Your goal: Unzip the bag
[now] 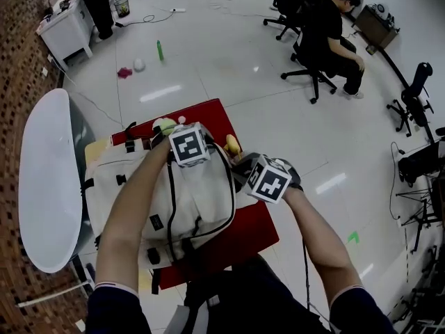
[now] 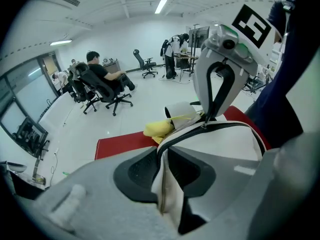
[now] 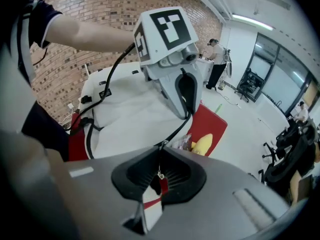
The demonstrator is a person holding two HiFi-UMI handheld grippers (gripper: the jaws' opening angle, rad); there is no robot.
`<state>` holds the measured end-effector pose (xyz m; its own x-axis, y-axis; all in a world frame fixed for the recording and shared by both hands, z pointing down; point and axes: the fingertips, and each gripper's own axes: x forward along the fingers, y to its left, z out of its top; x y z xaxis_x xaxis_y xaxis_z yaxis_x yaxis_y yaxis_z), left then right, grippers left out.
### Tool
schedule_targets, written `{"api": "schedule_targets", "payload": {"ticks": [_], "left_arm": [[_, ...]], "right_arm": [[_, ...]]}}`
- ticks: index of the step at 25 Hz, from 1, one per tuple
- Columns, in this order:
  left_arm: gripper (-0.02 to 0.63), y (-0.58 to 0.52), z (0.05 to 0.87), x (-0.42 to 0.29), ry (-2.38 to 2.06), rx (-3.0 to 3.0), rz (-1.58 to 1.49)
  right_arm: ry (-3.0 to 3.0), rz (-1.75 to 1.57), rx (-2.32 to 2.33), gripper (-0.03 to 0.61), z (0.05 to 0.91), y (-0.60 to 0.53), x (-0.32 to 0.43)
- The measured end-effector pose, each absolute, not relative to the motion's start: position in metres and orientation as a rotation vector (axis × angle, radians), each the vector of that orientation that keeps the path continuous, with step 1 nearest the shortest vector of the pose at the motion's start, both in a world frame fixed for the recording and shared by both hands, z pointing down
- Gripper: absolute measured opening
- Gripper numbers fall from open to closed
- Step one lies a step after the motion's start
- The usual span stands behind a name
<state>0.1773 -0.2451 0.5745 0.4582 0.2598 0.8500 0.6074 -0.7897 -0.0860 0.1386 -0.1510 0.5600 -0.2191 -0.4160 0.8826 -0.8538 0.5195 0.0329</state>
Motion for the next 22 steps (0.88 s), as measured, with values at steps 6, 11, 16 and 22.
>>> {"api": "schedule_targets", "payload": {"ticks": [6,11,16,22], "left_arm": [[0.078,-0.242,0.573,0.172,-0.728,-2.392,-1.284],[0.078,-0.244,0.569,0.169,-0.678,-2.410,-1.271],[0.078,-0.252,0.563,0.163,-0.584,-2.440,-1.261],[0.078,-0.256,0.561,0.157,-0.491,-2.441,-1.250]], "right_arm": [[-1.825,0.699,1.148,0.025,0.559,-0.100,0.107],[-1.803,0.740,1.224,0.026,0.561,-0.074,0.085],[-1.790,0.776,1.285,0.021,0.560,-0.055,0.065],[-1.845,0.877,1.296,0.023,0.575,-0.028,0.029]]}}
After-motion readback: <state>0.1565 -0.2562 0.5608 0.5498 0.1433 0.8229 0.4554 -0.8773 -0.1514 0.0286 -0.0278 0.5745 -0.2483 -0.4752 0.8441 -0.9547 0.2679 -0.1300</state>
